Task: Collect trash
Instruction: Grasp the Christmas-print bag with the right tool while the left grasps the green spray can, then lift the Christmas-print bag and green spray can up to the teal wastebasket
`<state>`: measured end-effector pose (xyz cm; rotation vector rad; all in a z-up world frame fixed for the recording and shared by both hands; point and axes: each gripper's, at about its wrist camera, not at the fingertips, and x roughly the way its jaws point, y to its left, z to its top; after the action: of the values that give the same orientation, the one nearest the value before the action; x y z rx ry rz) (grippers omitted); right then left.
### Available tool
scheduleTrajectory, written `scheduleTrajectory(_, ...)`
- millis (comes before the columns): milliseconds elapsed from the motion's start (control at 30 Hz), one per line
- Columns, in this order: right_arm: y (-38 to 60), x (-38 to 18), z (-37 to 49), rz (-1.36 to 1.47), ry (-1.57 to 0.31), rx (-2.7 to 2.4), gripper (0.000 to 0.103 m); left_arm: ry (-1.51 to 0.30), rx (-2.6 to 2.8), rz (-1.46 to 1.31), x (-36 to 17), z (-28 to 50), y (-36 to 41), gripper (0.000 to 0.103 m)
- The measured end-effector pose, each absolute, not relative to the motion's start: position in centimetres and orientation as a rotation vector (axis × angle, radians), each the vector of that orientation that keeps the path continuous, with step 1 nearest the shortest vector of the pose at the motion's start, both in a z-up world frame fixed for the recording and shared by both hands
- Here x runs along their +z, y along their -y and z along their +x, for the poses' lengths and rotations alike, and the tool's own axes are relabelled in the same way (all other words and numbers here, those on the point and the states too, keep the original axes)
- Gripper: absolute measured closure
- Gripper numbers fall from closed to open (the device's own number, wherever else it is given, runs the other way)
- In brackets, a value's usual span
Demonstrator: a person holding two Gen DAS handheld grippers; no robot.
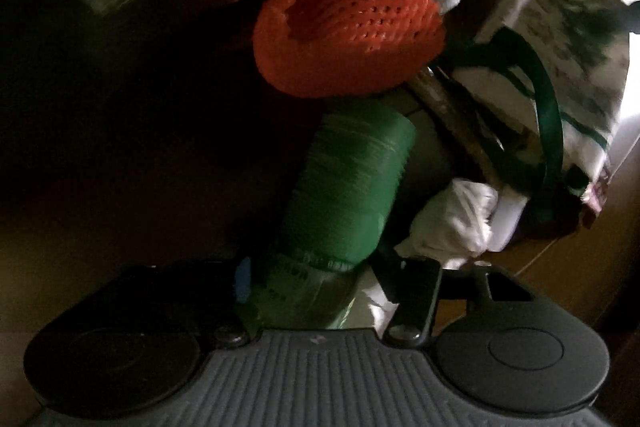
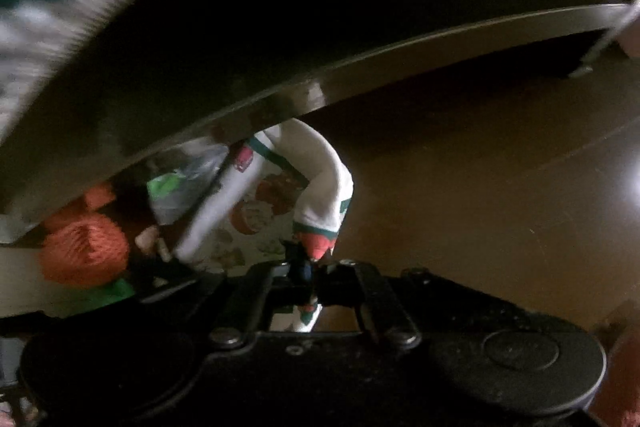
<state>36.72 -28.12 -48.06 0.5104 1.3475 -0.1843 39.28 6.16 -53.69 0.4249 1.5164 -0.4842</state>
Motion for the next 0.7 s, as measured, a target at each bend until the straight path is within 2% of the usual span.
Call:
scheduleTrajectory(400,27.7,-35.6,32.4,0.522,-1.238,-0.136,0.102,-1.484,-0.404,0.271,-46.9,36.6,-8.7,0.055)
scheduleTrajectory(700,27.3,-22.4,28.7,0.452,-1.093,-0.022,0.102,-1.388,-0.351,0.23,-36.0,33.8,-9.9,0.055)
